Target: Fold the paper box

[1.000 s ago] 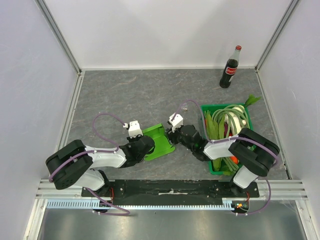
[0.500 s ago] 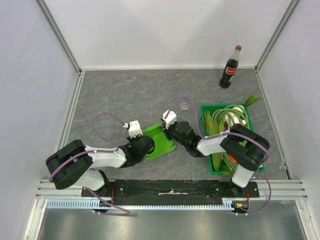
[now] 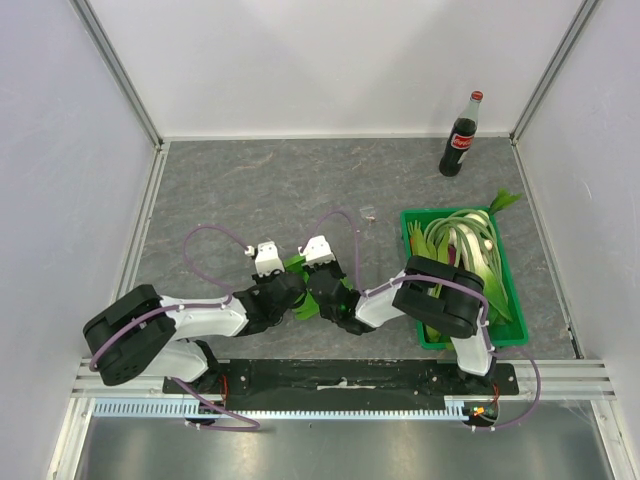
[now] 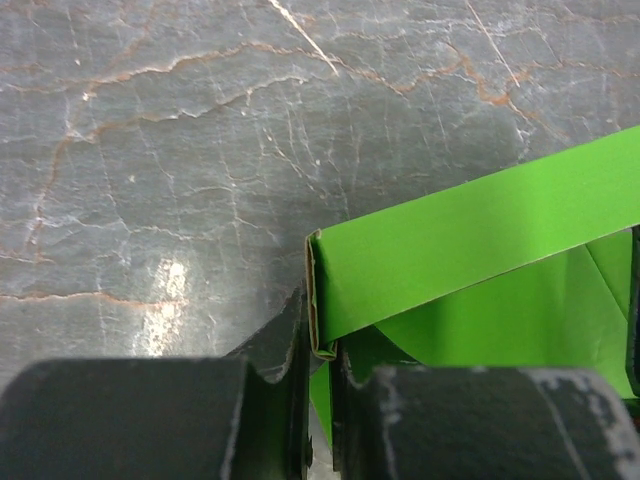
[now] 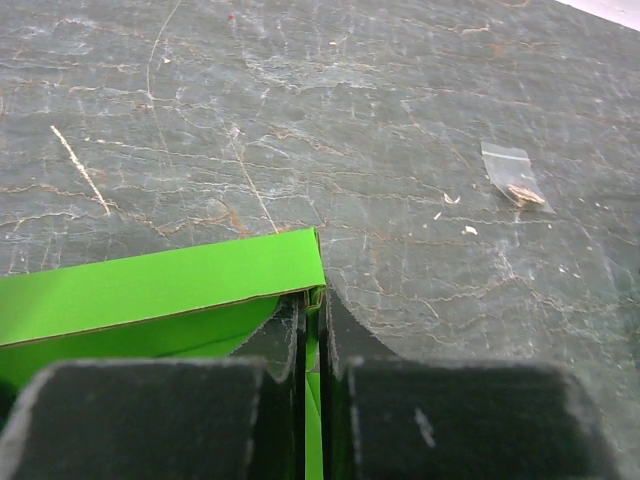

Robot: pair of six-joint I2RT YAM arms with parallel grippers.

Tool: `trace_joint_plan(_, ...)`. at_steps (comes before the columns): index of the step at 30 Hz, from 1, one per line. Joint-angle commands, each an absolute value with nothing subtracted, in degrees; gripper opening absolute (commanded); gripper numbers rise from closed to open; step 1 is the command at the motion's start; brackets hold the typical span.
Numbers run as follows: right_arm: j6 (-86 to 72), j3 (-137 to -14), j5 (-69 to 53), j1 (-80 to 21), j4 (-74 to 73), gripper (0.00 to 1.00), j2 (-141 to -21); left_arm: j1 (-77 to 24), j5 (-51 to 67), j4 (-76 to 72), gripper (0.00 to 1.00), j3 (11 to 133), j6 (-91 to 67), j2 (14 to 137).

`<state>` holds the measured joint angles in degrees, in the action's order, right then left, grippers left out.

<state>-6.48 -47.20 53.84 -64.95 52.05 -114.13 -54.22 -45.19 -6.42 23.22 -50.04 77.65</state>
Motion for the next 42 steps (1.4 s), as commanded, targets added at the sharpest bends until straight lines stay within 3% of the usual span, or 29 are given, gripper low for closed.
trace_joint_plan(1, -7.65, -45.80, 61.90, -64.95, 53.87, 0.00, -114.00, -54.84, -39.90, -8.70, 0.02, 22.68, -54.40, 72.96)
trace_joint_plan(7, -9.47, -43.61, 41.95, -62.41, 48.53, 0.00, -109.87, -54.84, -41.30, -8.44, 0.02, 23.20, -53.53, 74.09)
trace_joint_plan(9, -9.93, -40.19, 35.02, -60.74, 47.29, 0.11, -106.10, -54.84, -42.10, -7.82, 0.02, 23.55, -53.53, 74.88)
trace_joint_plan(12, -10.46, -37.36, 27.36, -58.98, 42.90, 0.37, -100.47, -54.84, -43.85, -7.56, 0.02, 23.20, -53.35, 75.50)
trace_joint_plan(15, -10.98, -35.51, 19.65, -57.57, 38.16, 0.50, -95.46, -54.84, -45.09, -7.56, 0.02, 23.03, -52.65, 75.94)
trace_joint_plan(19, -11.86, -32.53, 13.36, -56.34, 33.75, 0.56, -90.89, -54.84, -46.40, -6.51, 0.02, 23.47, -52.12, 76.20)
trace_joint_plan(23, -10.99, -29.80, 11.70, -54.33, 34.28, 0.57, -87.72, -54.84, -46.67, -6.33, 0.02, 23.38, -51.68, 76.03)
trace_joint_plan(35, -6.95, -36.82, 9.51, -53.61, 37.79, 0.40, -95.18, -54.84, -46.41, -6.24, 0.02, 23.20, -51.24, 75.67)
trace_joint_plan(42, -6.16, -38.05, 15.81, -53.61, 39.73, 0.35, -96.15, -54.84, -45.88, -6.41, 0.02, 23.11, -50.63, 74.79)
